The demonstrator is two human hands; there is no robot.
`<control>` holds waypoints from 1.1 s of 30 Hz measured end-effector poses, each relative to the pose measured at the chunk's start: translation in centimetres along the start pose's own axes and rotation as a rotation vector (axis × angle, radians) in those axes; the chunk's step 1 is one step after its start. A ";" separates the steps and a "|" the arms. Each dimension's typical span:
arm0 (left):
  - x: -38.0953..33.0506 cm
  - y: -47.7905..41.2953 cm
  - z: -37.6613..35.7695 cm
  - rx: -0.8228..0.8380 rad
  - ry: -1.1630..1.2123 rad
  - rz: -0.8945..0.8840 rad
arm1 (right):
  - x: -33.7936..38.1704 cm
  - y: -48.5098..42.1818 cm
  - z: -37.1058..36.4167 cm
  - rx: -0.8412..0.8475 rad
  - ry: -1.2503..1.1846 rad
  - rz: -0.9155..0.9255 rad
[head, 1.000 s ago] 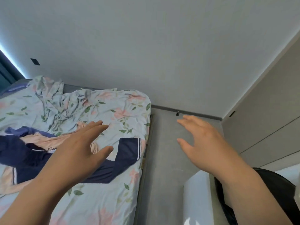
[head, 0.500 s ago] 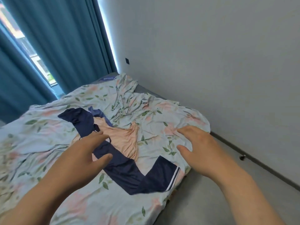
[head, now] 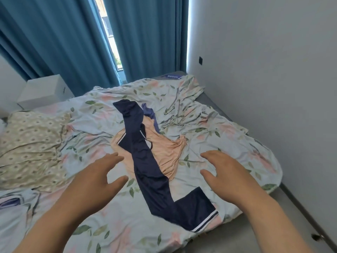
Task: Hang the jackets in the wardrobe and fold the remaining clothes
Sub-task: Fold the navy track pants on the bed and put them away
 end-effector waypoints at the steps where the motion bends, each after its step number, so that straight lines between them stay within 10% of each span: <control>1: 0.6 -0.6 -0.2 -0.001 0.018 0.013 | 0.1 -1.0 0.0 0.013 0.012 0.007; 19: 10.5 -14.1 -8.8 0.218 0.236 0.274 | -0.5 -18.4 -5.9 0.387 0.082 0.050; 33: 19.1 -23.4 -28.9 0.360 0.695 0.533 | -8.0 -31.9 -26.6 0.703 -0.143 -0.081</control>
Point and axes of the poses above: each hand's wrist, its own y-axis away from the middle knuckle, its own z-axis out of the back of the hand, x = y × z, the point moved 6 cm from there along -y, towards the middle knuckle, and after that the axes turned 12 degrees about x, right-handed, at the moved point
